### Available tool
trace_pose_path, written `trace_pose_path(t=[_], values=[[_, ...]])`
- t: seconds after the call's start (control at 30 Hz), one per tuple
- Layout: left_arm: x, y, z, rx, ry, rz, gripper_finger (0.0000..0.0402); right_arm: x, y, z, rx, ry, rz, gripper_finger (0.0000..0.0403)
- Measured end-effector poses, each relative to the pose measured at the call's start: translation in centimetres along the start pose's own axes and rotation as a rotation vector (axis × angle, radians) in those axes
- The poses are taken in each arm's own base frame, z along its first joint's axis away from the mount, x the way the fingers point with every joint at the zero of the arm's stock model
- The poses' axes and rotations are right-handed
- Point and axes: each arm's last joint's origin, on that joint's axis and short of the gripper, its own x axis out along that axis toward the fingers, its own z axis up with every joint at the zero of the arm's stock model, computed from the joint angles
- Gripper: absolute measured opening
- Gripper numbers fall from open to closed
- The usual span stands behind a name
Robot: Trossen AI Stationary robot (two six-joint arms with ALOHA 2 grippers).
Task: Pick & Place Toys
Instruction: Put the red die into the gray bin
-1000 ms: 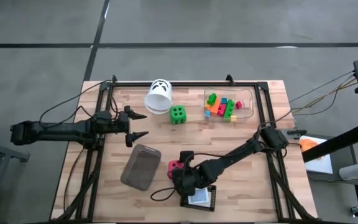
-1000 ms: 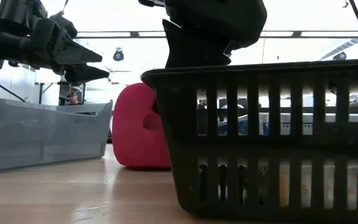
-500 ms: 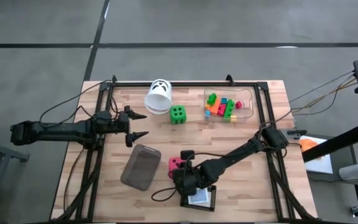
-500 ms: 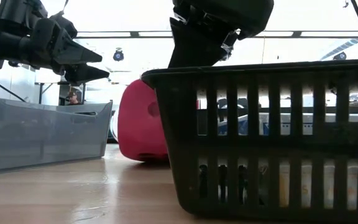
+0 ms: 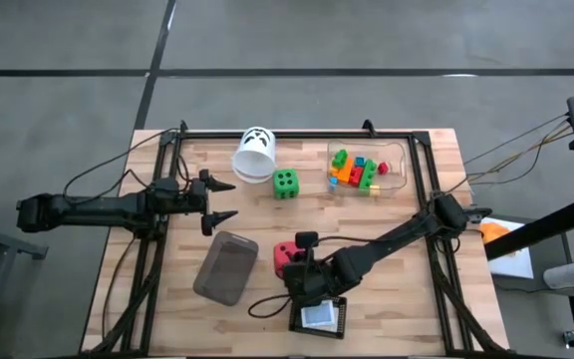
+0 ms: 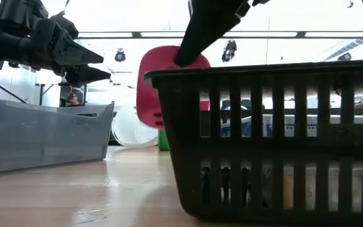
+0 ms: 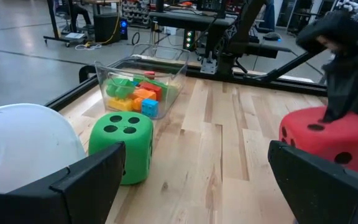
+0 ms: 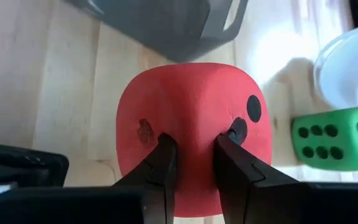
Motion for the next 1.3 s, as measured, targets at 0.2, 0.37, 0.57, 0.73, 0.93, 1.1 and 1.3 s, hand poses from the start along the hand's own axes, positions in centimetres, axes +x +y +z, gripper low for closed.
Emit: trace_pose_path(t=[0.2, 0.37, 0.57, 0.73, 0.93, 1.1, 1.3], values=[[0.0, 0.0, 0.0, 0.000, -0.001, 0.000, 0.0395, -1.2, -0.3, 0.5, -0.009, -0.104, 0.047, 0.0069], [0.0, 0.0, 0.0, 0.000, -0.002, 0.000, 0.0395, -0.5, 0.9, 1.0, -0.051, -0.319, 0.231, 0.0069], [0.0, 0.0, 0.1, 0.000, -0.006, -0.001, 0.0395, -0.2, 0.5, 0.8, -0.065, -0.641, 0.374, 0.0056], [0.0, 0.0, 0.1, 0.001, -0.011, -0.001, 0.0395, 0.4, -1.9, 0.9, 0.000, -0.805, 0.331, 0.0055], [0.0, 0.0, 0.2, 0.001, -0.018, -0.002, 0.0395, 3.2, -4.2, 1.8, 0.037, -0.794, 0.293, 0.0054], [0.0, 0.0, 0.2, 0.002, -0.019, -0.002, 0.0395, 5.9, -4.5, 2.5, 0.032, -0.760, 0.307, 0.0051], [-0.1, 0.0, 0.2, 0.015, -0.023, 0.002, 0.0395, 8.2, -5.1, 2.3, 0.043, -0.704, 0.279, 0.0051]])
